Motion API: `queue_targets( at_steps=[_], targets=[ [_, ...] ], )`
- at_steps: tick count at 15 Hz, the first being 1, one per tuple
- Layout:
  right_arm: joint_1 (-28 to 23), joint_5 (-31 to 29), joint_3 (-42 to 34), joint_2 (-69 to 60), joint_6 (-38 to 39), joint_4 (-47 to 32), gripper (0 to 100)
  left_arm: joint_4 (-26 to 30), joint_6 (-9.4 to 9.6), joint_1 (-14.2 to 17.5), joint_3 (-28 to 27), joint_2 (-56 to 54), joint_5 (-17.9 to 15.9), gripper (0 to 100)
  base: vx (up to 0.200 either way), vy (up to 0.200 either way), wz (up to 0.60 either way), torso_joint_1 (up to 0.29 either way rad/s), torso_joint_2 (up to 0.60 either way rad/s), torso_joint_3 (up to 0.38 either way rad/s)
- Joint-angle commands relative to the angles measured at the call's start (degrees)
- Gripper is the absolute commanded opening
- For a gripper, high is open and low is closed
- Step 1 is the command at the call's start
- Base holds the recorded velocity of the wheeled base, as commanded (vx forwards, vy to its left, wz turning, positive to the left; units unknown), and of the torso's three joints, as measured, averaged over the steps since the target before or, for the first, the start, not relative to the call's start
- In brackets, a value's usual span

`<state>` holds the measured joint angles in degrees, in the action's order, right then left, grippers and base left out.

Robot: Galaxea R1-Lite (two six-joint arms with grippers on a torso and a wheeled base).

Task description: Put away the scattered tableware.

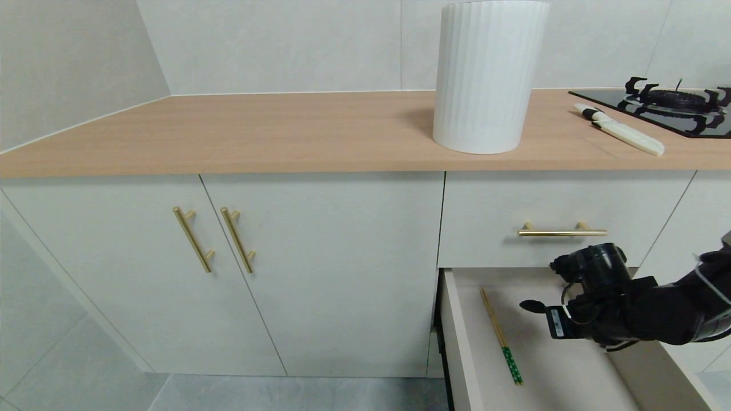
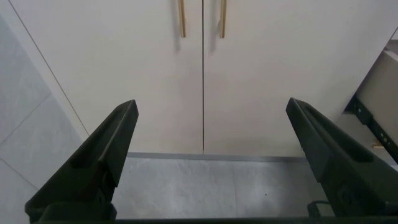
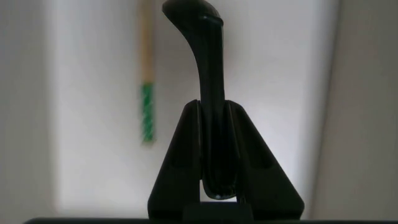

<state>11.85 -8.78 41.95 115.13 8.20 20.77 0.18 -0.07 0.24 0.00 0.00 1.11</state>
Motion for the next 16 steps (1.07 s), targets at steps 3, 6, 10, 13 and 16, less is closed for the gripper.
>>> queue_targets(
  at_steps=[3,6,10,13,16],
  targets=[
    [0.0,-1.3,0.0,9.5,0.5,2.3,0,0.0,-0.01,0.0,0.0,0.0,0.0,100,0.000,0.000,0.00,0.000,0.00,0.000],
    [0.1,-1.4,0.2,12.0,0.5,2.3,0,0.0,-0.01,0.0,0.0,0.0,0.0,100,0.000,0.000,0.00,0.000,0.00,0.000],
    [0.1,-1.4,0.2,13.0,0.5,2.4,0,0.0,-0.01,0.0,0.0,0.0,0.0,100,0.000,0.000,0.00,0.000,0.00,0.000],
    [0.1,-1.4,0.2,13.1,0.5,3.3,0,0.0,-0.01,0.0,0.0,0.0,0.0,100,0.000,0.000,0.00,0.000,0.00,0.000],
    [0.1,-1.4,0.1,13.5,0.5,4.5,0,0.0,-0.01,0.0,0.0,0.0,0.0,100,0.000,0.000,0.00,0.000,0.00,0.000]
  ],
)
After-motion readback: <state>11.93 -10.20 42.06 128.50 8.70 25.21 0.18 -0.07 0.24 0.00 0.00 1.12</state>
